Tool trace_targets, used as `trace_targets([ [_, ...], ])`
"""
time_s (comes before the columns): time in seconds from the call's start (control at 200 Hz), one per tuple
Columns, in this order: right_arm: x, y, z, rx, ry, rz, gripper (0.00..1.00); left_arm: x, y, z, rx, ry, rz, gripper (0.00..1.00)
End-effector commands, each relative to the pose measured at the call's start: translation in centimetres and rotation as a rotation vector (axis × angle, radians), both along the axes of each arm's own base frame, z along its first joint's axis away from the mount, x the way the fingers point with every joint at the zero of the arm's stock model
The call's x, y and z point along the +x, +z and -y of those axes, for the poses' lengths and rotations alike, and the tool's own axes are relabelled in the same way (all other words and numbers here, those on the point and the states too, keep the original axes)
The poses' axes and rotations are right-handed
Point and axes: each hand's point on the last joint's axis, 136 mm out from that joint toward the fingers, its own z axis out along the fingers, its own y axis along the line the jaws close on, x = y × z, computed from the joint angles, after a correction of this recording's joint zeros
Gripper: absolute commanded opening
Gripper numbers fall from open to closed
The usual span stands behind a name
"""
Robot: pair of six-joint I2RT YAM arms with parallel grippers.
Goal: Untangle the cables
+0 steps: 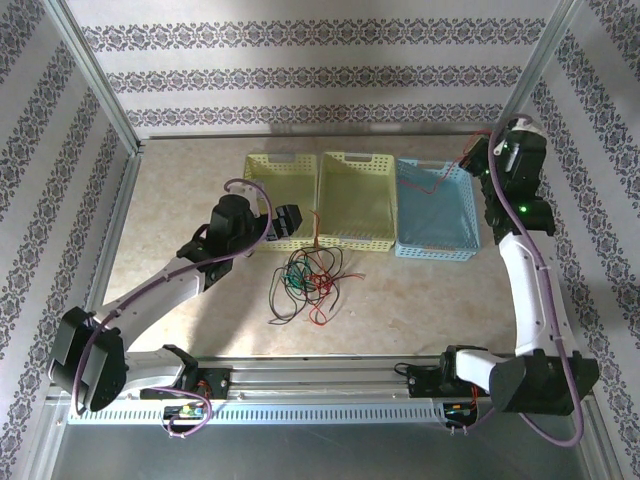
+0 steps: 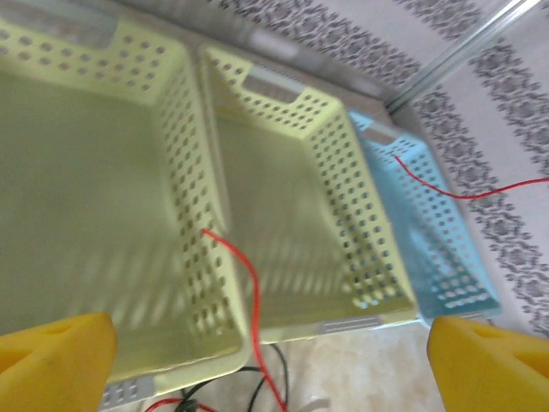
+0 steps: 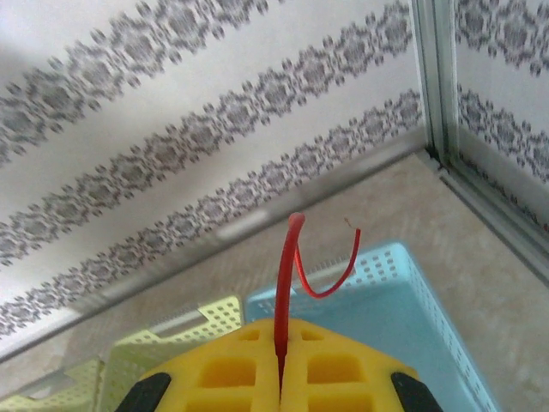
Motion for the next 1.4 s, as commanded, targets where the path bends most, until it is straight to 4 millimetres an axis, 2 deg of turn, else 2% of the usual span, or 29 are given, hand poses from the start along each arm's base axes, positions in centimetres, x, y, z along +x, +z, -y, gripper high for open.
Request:
trace_targets([
  [0.0,0.7,-6.3,0.2,0.027,0.003,-0.143,0.0,0.1,-1.9,-1.5,0.076,0.063,-0.052,0.94],
  [0.1,0.9,-11.9,-1.1,0.102,0.053,-0.271,0.0,0.0,-2.6,-1.9,0.138,0.089,-0.054,0.96],
  [0.15,0.8,-13.9,-1.9,0.126,0.084,-0.327,0.0,-0.1,-2.9,-2.1,0.176,0.099,-0.042,1.0],
  [0.26,0.2,-18.0,-3.1,0.147,0.122,-0.458,0.0,-0.2,-3.4,-2.1,0.211,0.099,-0.016,0.99],
  [0.435,-0.8,-21.8,-3.1,0.155,0.091,-0.572,0.0,-0.5,-5.0,-2.3,0.237,0.119,-0.105,0.99],
  [0.5,-1.0,-22.6,-2.9,0.158,0.077,-0.592,0.08,-0.7,-5.5,-2.3,0.251,0.116,-0.135,0.99],
  [0.625,-0.9,-22.8,-2.8,0.158,0.065,-0.604,0.35,-1.1,-6.6,-2.2,0.283,0.098,-0.179,0.99],
  [0.7,-1.1,-22.0,-2.2,0.129,0.033,-0.597,0.45,-1.4,-6.9,-2.0,0.296,0.077,-0.193,0.99],
  [0.755,-1.3,-21.1,-1.5,0.088,-0.003,-0.583,0.49,-1.7,-7.2,-2.0,0.305,0.063,-0.203,0.99],
  [0.855,-2.0,-18.1,-0.9,-0.017,-0.043,-0.522,0.56,-2.3,-7.6,-2.0,0.325,0.04,-0.216,0.99],
  [0.92,-2.5,-16.2,-1.2,-0.085,-0.041,-0.484,0.61,-2.7,-7.8,-2.2,0.337,0.035,-0.226,0.99],
  [1.015,-3.6,-14.1,-2.4,-0.167,-0.016,-0.457,0.62,-3.1,-8.0,-2.4,0.332,0.032,-0.231,0.99],
  [1.07,-4.1,-13.4,-4.6,-0.175,0.063,-0.437,0.62,-3.3,-8.1,-2.2,0.32,0.021,-0.233,0.99],
  [1.09,-4.1,-13.2,-6.1,-0.168,0.119,-0.422,0.61,-3.4,-8.2,-2.1,0.314,0.016,-0.236,0.99],
  [1.16,-4.8,-13.2,-12.2,-0.121,0.36,-0.389,0.6,-3.6,-8.6,-1.7,0.299,-0.001,-0.247,0.99],
  [1.22,-6.2,-13.6,-18.0,-0.069,0.591,-0.384,0.6,-3.8,-8.8,-1.3,0.293,-0.025,-0.253,0.99],
  [1.304,-9.1,-15.2,-24.8,-0.077,0.831,-0.426,0.59,-4.0,-9.1,-1.0,0.306,-0.045,-0.263,0.99],
  [1.394,-11.7,-17.4,-29.6,-0.11,1.003,-0.48,0.58,-4.2,-9.6,-1.0,0.331,-0.054,-0.278,0.99],
])
